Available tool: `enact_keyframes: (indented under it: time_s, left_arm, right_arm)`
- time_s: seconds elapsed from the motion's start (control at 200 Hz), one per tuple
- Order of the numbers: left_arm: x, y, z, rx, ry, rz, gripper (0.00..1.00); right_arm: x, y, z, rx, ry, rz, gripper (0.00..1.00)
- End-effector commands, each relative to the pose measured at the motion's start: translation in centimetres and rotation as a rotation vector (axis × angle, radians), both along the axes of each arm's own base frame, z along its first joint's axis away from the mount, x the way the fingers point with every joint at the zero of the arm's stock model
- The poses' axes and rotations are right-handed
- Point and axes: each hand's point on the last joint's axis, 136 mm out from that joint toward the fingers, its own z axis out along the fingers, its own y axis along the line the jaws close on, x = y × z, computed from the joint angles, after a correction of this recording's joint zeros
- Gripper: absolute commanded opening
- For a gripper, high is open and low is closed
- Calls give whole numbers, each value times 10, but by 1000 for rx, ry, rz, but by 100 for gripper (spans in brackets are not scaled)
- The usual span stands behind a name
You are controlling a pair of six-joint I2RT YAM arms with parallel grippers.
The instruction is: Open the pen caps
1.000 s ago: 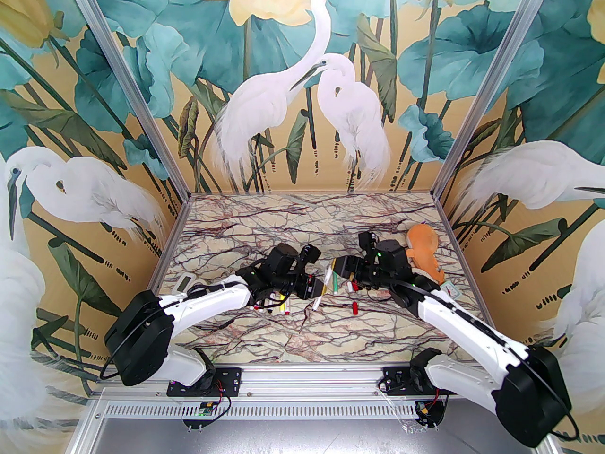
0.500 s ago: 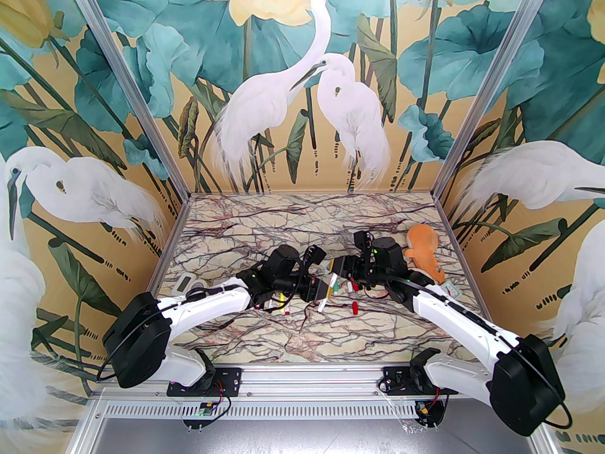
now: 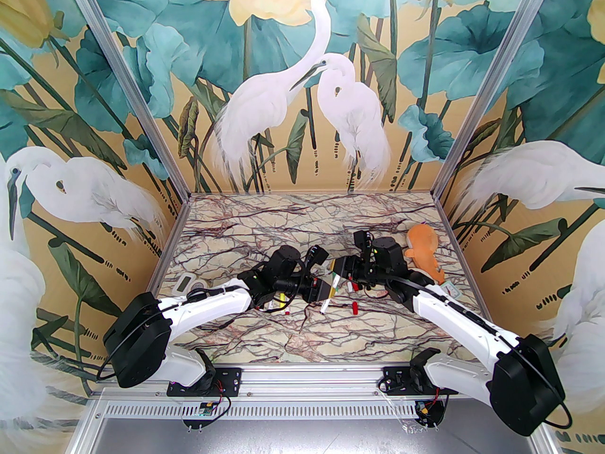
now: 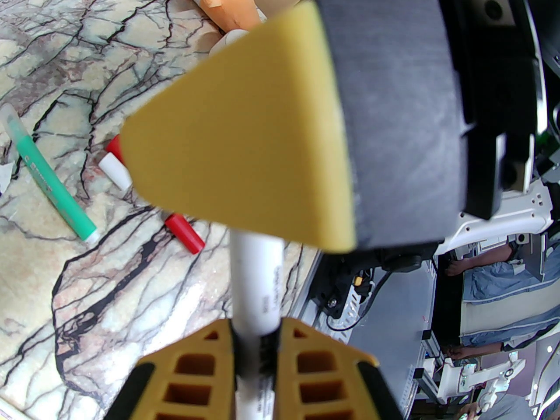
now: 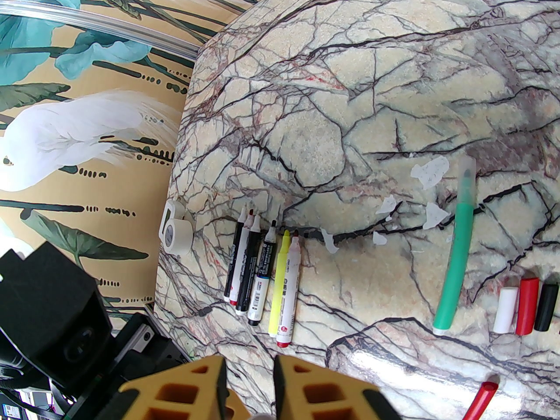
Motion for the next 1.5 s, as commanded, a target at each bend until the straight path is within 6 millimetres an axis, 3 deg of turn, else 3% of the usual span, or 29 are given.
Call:
enact_keyframes:
  time_s: [0.0,0.19,0.32,0.495,0.58,0.685,1.115,1.2,1.37,1.495]
  left_arm:
    - [1,-7,4,-21,5,-9,15]
    - [3,-8,4,-29,9,2,15]
    - [2,-8,4,-34,11,3,15]
    - [2,-9,3,-34,16,2,15]
    - [2,-10,3,-41,21,0,18]
    - [0,-12,7,-75,30,-4,29]
    - [-3,-23,0,-78,44,-21,31]
    - [-4,-23,0,-78,44,-23,28]
    - [-5,-21,3,-80,44,-23,10]
    - [-10,-18,7,-96,43,-39,5]
  right_arm:
    - [-1,-1,-2,0,-15,8,25]
    - [-3,-2,-6,-2,-7,9,21]
    - [-2,-2,-6,-2,-9,6,25]
    - [-2,-2,-7,-3,-7,5,19]
    - [-2,-2,-5,-1,-11,4,16]
    - [-2,-2,-1,9,-22,0,14]
    - [-5,0,8,61,-35,3,13]
    - [-5,0,8,64,-37,1,13]
    - [-6,-2,5,65,-44,-10,12]
    - [-6,-2,13,91,-82,-6,11]
